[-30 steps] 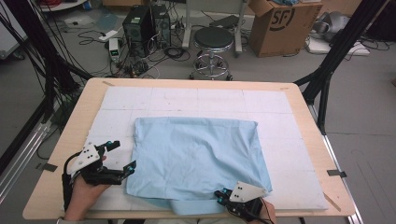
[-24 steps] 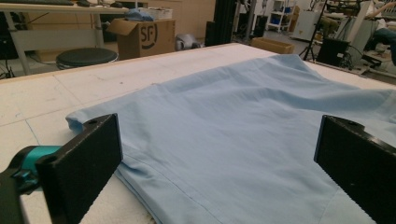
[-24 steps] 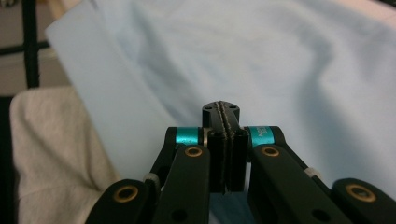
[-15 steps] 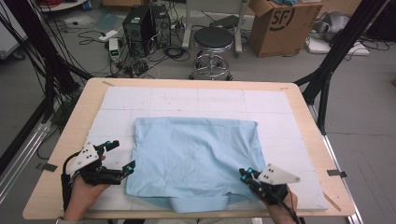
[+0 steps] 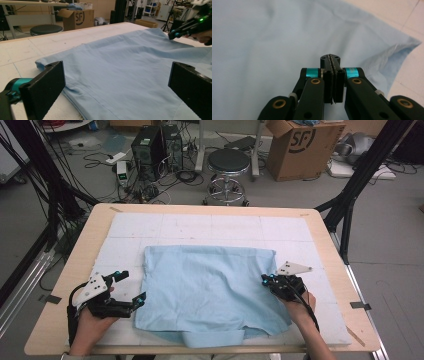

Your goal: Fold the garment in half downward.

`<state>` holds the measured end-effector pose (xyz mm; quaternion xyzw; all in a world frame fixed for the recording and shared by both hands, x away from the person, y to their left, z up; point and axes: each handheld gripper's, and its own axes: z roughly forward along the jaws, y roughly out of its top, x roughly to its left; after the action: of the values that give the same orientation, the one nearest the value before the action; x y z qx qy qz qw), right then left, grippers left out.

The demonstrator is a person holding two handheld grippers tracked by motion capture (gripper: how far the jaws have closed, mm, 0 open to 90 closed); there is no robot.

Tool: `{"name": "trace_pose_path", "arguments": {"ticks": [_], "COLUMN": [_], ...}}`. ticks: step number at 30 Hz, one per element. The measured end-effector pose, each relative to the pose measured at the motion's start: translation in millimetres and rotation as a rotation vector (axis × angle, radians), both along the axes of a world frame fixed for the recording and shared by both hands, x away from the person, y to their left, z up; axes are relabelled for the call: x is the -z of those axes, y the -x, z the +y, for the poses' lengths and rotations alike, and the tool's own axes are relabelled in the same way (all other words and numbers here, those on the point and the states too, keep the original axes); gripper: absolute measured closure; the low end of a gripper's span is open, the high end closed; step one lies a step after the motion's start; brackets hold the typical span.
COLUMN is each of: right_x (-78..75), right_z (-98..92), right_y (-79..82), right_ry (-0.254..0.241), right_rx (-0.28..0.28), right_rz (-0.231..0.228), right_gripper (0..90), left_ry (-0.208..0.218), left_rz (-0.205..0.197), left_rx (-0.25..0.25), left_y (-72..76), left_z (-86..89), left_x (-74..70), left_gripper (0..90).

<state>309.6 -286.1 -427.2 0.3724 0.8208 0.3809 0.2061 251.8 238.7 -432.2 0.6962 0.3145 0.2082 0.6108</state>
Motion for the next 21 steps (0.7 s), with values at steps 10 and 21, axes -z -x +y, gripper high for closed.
{"name": "trace_pose_path", "arguments": {"ticks": [10, 21], "right_x": [18.4, -5.0], "right_z": [-26.5, -37.3], "right_y": [-33.3, -22.3], "right_ry": [0.038, -0.068], "right_rx": [0.116, 0.118], "right_rz": [0.031, -0.058], "right_gripper": [90.0, 89.9], "left_ry": [0.004, -0.001], "left_rz": [0.002, -0.001], "left_rx": [-0.005, -0.002], "left_y": [0.1, -0.8], "left_z": [1.6, 1.0], "left_x": [0.2, 0.2], "left_gripper": [1.7, 1.7]}}
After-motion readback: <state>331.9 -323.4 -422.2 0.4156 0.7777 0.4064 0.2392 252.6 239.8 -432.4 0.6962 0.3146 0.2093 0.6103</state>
